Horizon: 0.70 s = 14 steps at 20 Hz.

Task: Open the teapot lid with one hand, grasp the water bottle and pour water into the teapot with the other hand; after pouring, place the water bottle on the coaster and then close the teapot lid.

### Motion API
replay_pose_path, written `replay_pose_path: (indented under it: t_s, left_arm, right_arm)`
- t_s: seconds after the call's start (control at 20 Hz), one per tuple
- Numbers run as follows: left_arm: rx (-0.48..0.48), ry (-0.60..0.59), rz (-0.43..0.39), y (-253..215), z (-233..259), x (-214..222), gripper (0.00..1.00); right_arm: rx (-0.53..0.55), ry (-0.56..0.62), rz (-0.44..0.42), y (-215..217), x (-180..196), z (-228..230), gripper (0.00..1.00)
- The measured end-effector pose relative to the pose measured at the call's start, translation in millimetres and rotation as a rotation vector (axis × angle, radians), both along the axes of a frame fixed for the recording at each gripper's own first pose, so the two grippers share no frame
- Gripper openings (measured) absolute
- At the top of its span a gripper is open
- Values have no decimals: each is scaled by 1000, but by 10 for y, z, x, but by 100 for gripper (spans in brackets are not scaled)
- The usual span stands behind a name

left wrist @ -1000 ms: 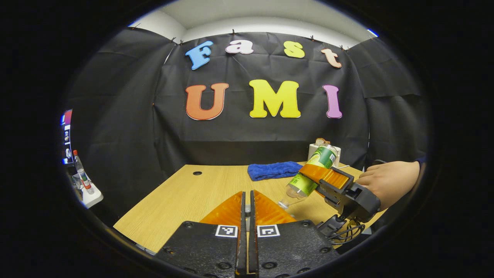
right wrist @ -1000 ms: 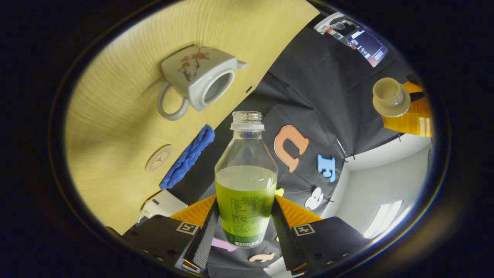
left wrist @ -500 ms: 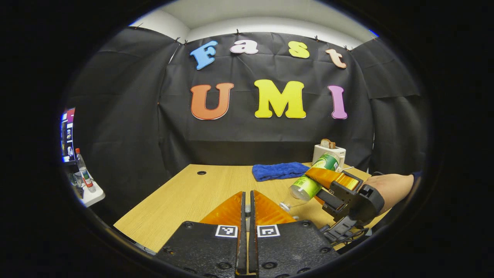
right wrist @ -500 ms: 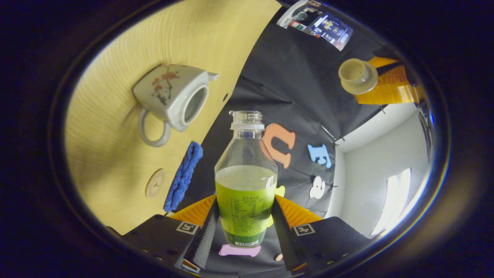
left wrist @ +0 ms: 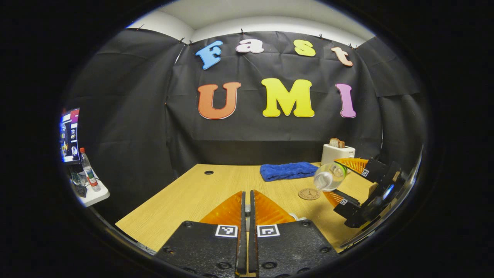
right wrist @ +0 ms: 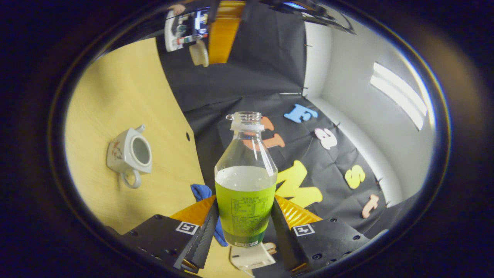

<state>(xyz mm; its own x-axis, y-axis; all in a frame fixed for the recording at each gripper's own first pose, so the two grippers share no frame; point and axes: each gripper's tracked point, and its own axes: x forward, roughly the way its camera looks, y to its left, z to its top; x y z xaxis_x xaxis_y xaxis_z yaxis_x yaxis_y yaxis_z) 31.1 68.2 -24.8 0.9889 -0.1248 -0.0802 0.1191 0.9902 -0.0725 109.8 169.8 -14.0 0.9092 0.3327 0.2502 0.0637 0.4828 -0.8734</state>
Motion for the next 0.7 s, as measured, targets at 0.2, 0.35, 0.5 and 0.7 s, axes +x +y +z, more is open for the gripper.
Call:
replay_pose_path:
  t_s: [0.2,0.35,0.5,0.7]
  left_arm:
    - [29,-3,29,16,31,-29,4]
    - [26,-37,53,40,135,-59,5]
    - [-4,-59,56,-1,183,-47,4]
    - [7,-48,59,-32,136,-31,4]
  right_arm:
    - [426,230,69,-153,112,-10,77]
    - [716,359,111,-265,240,145,73]
    - [891,447,113,-350,428,154,73]
    - [977,550,62,-367,787,-20,73]
